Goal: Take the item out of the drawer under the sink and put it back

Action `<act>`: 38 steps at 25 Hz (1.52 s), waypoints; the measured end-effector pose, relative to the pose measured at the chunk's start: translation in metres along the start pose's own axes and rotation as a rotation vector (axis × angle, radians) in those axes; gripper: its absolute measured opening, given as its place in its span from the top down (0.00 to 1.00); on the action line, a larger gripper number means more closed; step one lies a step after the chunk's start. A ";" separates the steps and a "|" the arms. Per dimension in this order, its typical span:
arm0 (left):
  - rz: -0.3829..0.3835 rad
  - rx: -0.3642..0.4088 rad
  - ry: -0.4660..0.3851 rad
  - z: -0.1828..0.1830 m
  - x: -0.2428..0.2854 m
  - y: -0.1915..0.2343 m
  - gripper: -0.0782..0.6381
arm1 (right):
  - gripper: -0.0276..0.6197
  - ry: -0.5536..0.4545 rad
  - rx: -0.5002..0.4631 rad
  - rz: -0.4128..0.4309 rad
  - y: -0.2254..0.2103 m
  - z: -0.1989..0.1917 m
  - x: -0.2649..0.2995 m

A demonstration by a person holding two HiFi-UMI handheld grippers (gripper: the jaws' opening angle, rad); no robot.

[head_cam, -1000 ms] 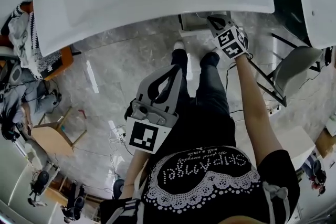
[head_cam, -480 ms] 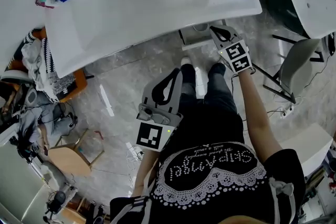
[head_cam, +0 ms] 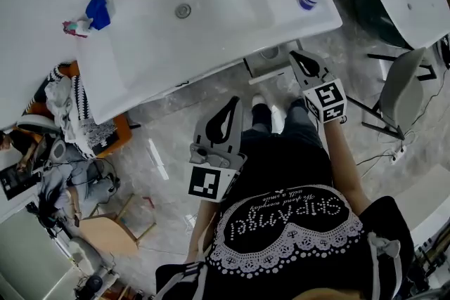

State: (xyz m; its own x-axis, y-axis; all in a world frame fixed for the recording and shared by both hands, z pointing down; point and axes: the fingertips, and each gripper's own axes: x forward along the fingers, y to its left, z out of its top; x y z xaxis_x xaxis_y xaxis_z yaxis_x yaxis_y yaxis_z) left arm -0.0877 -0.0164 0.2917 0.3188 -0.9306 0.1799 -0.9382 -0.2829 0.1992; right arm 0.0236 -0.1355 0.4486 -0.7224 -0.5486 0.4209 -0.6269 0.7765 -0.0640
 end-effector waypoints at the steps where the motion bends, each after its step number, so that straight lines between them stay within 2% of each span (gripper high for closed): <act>1: -0.001 0.005 -0.006 0.003 0.000 0.001 0.88 | 0.93 -0.019 0.006 -0.012 0.000 0.007 -0.005; 5: -0.016 0.035 -0.019 0.008 0.000 0.001 0.88 | 0.93 -0.098 0.027 -0.045 -0.001 0.037 -0.026; 8: -0.014 0.051 -0.050 0.018 0.000 0.006 0.88 | 0.93 -0.146 0.001 -0.048 0.000 0.062 -0.041; 12: 0.053 0.038 -0.085 0.031 -0.007 0.024 0.88 | 0.93 -0.213 -0.053 -0.047 0.010 0.094 -0.071; 16: 0.118 0.034 -0.106 0.040 -0.027 0.046 0.88 | 0.93 -0.262 -0.036 -0.057 0.020 0.117 -0.095; 24: 0.189 0.035 -0.147 0.043 -0.060 0.077 0.88 | 0.93 -0.267 0.026 -0.021 0.050 0.121 -0.120; 29: 0.255 0.049 -0.181 0.052 -0.076 0.097 0.88 | 0.93 -0.289 -0.002 -0.009 0.064 0.124 -0.128; 38: 0.192 0.030 -0.221 0.065 -0.085 0.082 0.88 | 0.93 -0.292 -0.008 -0.024 0.070 0.117 -0.135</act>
State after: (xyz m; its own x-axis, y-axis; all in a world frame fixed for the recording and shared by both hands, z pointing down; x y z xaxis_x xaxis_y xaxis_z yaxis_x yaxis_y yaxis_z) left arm -0.2005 0.0243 0.2305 0.1010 -0.9949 -0.0036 -0.9832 -0.1004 0.1524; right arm 0.0433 -0.0426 0.2816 -0.7616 -0.6318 0.1443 -0.6433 0.7640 -0.0498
